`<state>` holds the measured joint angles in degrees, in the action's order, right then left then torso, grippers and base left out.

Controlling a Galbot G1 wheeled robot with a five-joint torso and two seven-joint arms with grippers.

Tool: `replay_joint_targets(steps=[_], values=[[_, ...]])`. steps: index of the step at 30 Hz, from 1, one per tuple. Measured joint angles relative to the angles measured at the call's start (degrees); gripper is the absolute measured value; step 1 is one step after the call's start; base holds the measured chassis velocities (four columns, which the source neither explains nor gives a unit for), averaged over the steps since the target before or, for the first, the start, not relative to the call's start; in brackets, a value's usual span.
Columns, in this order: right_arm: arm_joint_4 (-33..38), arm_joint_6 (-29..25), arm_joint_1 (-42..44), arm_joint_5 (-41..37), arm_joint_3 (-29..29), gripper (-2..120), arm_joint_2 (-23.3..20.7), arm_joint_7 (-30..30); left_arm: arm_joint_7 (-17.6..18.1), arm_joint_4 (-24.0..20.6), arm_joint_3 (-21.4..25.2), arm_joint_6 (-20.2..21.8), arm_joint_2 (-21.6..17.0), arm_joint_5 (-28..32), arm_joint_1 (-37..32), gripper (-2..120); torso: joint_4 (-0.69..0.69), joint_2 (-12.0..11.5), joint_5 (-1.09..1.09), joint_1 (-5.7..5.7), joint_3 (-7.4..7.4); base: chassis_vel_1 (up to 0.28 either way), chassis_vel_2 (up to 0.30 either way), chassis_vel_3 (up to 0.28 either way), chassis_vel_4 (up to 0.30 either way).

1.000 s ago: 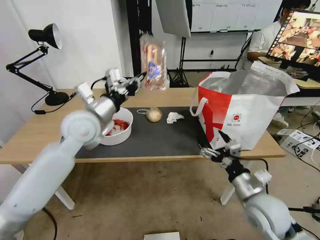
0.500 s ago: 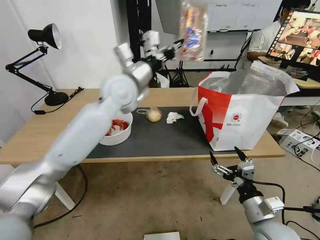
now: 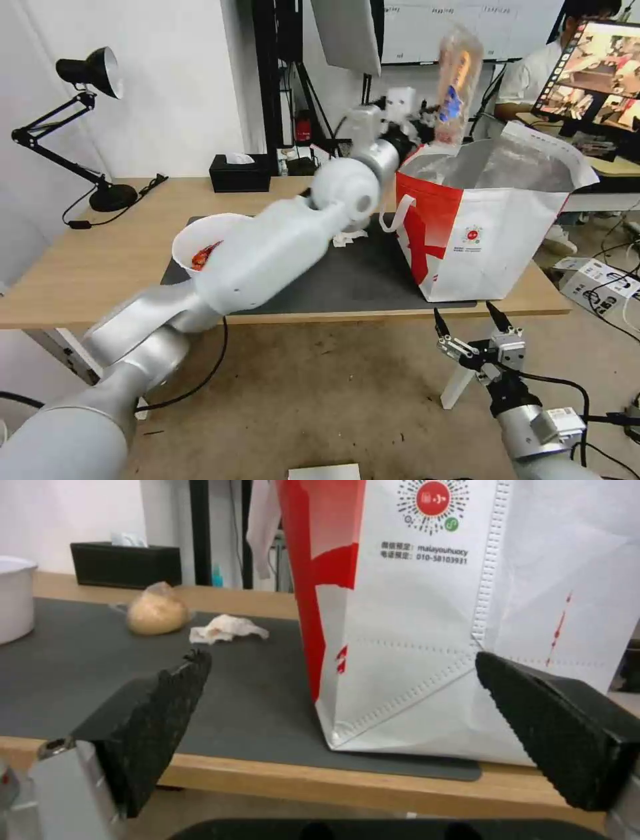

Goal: Pick up the trash from the table and place it into the takeout bag.

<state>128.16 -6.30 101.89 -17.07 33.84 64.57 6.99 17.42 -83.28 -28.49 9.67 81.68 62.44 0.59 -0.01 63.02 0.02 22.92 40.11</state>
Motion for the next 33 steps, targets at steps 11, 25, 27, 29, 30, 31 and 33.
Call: replay_joint_targets(steps=[11,25,27,29,30,31,33], values=[[-0.4,-0.2,-0.3,0.4,-0.3,100,-0.5,-0.2,-0.4,0.6,-1.9,0.0,0.2,-2.5,-2.3,0,0.02,0.0,-0.01,0.00,0.00,0.000,0.000,0.000,0.000],[-0.5,-0.2,-0.8,0.3,-0.9,100,-0.9,-0.3,-0.5,-1.8,-2.0,0.2,-1.2,-2.6,-4.0,14,0.01,0.0,-0.02,0.00,0.00,0.000,0.000,0.000,0.000],[-0.5,-0.2,-0.9,0.3,-1.0,100,-0.9,-0.4,-0.5,-1.8,-2.0,0.2,-1.2,-2.5,-4.1,19,0.01,0.0,-0.02,0.00,0.00,0.000,0.000,0.000,0.000],[-0.6,-0.2,-1.1,0.2,-1.1,100,-0.9,-0.4,-0.1,-1.7,-1.9,0.2,-1.1,-2.2,-4.2,27,0.01,0.0,-0.02,0.00,0.00,0.000,0.000,0.000,0.000],[-0.6,-0.2,-1.1,0.2,-1.1,100,-0.9,-0.4,-0.1,-1.7,-1.9,0.2,-1.1,-2.2,-4.2,27,0.01,0.0,-0.02,0.00,0.00,0.000,0.000,0.000,0.000],[-0.6,-0.2,-1.1,0.2,-1.2,100,-0.9,-0.4,0.1,-1.5,-1.8,0.2,-1.1,-1.9,-4.2,33,0.01,0.0,-0.02,0.00,0.00,0.000,0.000,0.000,0.000],[-0.7,-0.2,-1.1,0.2,-1.2,100,-0.9,-0.4,0.8,-1.6,-1.2,0.2,-1.0,-0.6,-4.2,45,0.00,0.0,-0.02,0.00,0.00,0.000,0.000,0.000,0.000]])
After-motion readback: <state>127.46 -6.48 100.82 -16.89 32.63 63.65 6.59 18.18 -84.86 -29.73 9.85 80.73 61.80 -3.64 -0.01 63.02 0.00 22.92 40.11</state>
